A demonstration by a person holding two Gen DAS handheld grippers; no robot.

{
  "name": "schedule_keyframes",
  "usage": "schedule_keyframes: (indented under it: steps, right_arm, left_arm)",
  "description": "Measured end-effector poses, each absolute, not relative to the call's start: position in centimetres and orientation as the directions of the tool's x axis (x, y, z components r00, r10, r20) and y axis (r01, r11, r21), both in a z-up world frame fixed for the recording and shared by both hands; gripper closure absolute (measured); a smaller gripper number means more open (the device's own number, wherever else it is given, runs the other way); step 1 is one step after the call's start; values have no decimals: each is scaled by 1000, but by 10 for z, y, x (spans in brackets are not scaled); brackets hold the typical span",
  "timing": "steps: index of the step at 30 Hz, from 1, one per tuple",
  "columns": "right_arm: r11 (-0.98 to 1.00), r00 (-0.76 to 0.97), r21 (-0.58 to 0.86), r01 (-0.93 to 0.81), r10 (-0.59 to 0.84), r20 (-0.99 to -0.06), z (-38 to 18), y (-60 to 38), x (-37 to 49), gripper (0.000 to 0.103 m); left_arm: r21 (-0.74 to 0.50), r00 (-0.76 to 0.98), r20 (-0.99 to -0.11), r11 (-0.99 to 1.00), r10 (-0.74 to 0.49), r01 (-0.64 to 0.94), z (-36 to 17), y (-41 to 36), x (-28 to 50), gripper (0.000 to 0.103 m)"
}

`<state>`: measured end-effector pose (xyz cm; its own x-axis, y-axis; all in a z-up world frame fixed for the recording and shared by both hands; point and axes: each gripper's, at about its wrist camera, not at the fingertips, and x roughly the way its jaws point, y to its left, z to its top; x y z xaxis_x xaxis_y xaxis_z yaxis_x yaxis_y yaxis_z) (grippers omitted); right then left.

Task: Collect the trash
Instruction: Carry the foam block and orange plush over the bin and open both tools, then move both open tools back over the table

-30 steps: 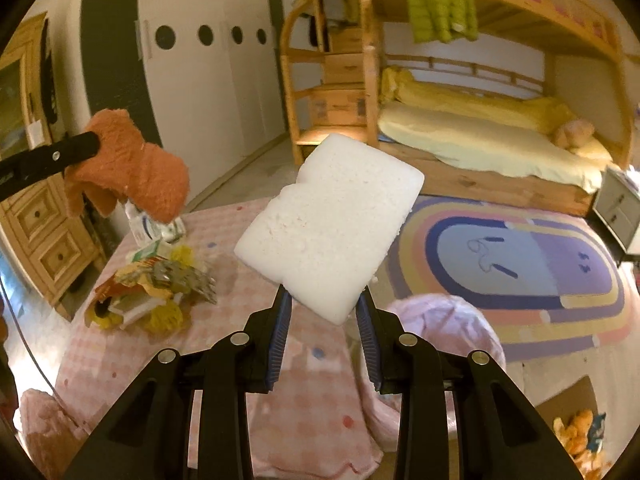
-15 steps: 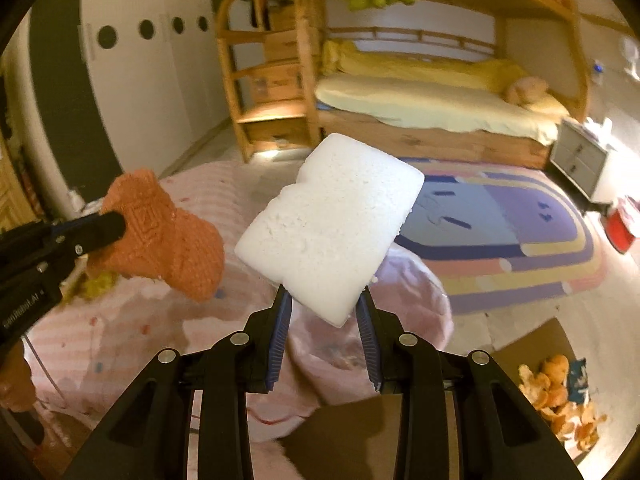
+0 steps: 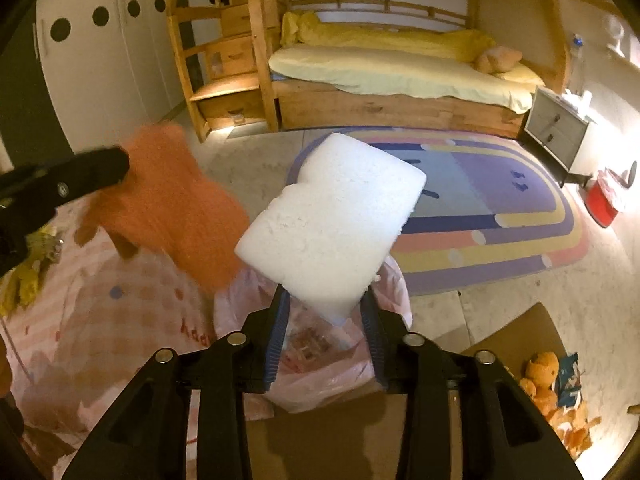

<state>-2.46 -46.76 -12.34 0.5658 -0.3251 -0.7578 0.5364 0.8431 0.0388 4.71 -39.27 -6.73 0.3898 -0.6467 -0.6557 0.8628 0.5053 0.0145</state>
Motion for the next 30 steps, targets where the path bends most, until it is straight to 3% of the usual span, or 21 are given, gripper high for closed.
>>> schedule_keyframes:
  steps: [1,12,30]
  right_arm:
    - [843,566,41,537,-324,-758,-125,-469,-23,50]
    - [847,616,107,521,-286,-734,-102,-445,-34,49]
    - [969,718,53,241,-141,-682,-42,-296,16,49]
  left_arm:
    - [17,405,-650,520,-643,854,-67,-391,50,43]
    - [54,543,-641,673,-544,738,-54,-322,67,43]
    - [56,710,-608,873,-355,484,-30,-131,58,41]
